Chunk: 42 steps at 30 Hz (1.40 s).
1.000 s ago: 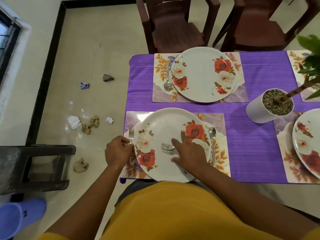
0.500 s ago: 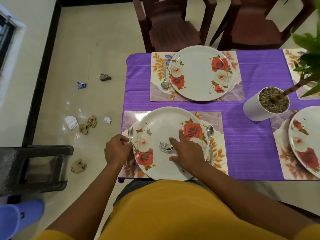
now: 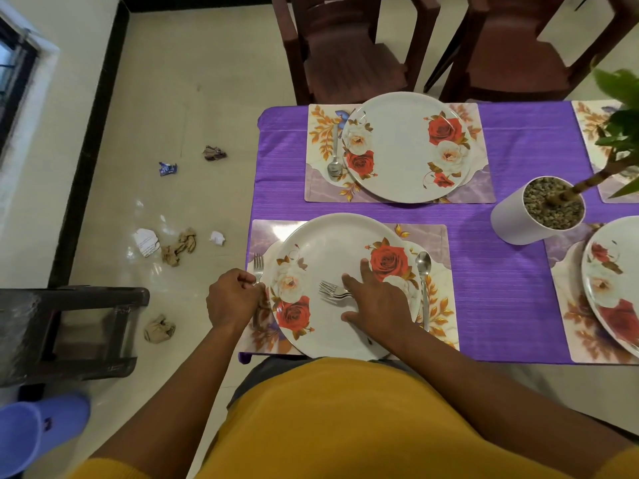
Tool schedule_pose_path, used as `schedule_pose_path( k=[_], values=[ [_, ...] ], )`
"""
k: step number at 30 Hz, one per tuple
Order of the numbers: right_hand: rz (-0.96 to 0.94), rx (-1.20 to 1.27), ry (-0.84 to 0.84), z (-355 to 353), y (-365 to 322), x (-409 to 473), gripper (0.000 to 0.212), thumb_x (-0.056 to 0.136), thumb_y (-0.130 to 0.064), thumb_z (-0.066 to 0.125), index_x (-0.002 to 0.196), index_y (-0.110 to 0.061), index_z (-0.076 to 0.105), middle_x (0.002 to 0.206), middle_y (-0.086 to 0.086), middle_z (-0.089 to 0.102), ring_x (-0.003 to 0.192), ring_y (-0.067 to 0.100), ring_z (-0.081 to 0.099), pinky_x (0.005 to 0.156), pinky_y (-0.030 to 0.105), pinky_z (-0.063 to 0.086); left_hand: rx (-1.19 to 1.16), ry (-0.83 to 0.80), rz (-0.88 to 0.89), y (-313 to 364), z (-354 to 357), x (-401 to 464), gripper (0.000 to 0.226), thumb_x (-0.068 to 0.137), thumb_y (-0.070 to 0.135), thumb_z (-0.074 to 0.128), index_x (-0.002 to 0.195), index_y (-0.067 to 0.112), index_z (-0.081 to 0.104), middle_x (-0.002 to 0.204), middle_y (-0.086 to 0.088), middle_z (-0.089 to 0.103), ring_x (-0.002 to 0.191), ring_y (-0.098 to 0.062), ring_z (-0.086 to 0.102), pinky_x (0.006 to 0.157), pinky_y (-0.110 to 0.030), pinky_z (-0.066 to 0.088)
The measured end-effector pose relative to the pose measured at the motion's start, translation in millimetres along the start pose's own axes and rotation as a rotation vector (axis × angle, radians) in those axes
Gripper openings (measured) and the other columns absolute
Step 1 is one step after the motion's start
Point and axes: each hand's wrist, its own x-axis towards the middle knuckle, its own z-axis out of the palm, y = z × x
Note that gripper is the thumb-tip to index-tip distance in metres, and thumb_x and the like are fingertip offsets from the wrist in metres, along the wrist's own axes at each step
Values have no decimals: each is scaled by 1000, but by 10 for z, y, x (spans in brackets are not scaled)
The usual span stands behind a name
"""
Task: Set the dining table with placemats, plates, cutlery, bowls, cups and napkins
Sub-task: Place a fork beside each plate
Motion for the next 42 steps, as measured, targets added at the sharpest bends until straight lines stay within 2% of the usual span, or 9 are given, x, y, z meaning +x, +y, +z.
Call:
schedule_pose_path(
  k=[6, 12, 19, 22, 27, 31, 35, 42],
  values=[
    [6, -10, -7, -8, -13, 3, 75, 87, -57, 72, 149, -29, 41, 169, 18, 17, 102, 31, 70, 64, 26, 40, -6, -30, -10, -2, -15, 26, 19, 82, 32, 84, 94, 20, 74, 84, 6, 71, 84, -19, 69, 67, -28, 42],
    [0, -23, -8, -19, -18, 11, 75, 86, -57, 73, 148, -27, 42, 168, 20, 19, 102, 33, 70, 66, 28, 46, 21, -55, 3, -3, -18, 50, 36, 77, 45, 89, 95, 19, 72, 87, 3, 72, 83, -19, 68, 68, -29, 43],
    [5, -20, -5, -3, -27, 19, 76, 86, -57, 74, 148, -28, 43, 168, 19, 21, 101, 32, 71, 66, 28, 49, 29, -66, 6, -40, -21, 95, 37, 76, 50, 89, 90, 21, 71, 82, 6, 72, 81, -18, 68, 65, -29, 42],
    [12, -21, -8, 3, -48, 30, 75, 86, -57, 74, 148, -28, 42, 168, 19, 20, 101, 31, 70, 64, 27, 43, 19, -85, 1, -54, -28, 123, 36, 77, 49, 88, 90, 21, 71, 80, 7, 71, 79, -16, 68, 63, -28, 40],
    [23, -16, -9, 12, -93, 47, 73, 86, -55, 74, 146, -26, 44, 167, 21, 22, 99, 32, 71, 62, 26, 39, 9, -107, -23, -69, -24, 184, 31, 80, 48, 87, 87, 21, 71, 78, 8, 71, 82, -18, 69, 69, -29, 46],
    [30, -16, -5, 26, -122, 56, 71, 86, -55, 74, 145, -26, 46, 167, 21, 23, 97, 32, 71, 62, 26, 40, 20, -101, -22, -69, -14, 203, 29, 82, 47, 85, 86, 20, 73, 81, 6, 72, 82, -19, 69, 70, -30, 46],
    [38, -23, -5, 18, -155, 68, 70, 88, -55, 73, 146, -27, 43, 168, 20, 21, 99, 31, 71, 67, 27, 48, 29, -100, -36, -54, -6, 220, 29, 83, 46, 85, 86, 19, 74, 83, 4, 74, 82, -19, 70, 71, -30, 48],
    [48, -32, -21, 9, -197, 82, 68, 89, -52, 73, 144, -25, 44, 167, 23, 21, 99, 32, 71, 66, 27, 45, 36, -110, -54, -37, -11, 244, 30, 83, 48, 84, 83, 20, 74, 84, 4, 75, 81, -20, 70, 72, -30, 47]
  ],
)
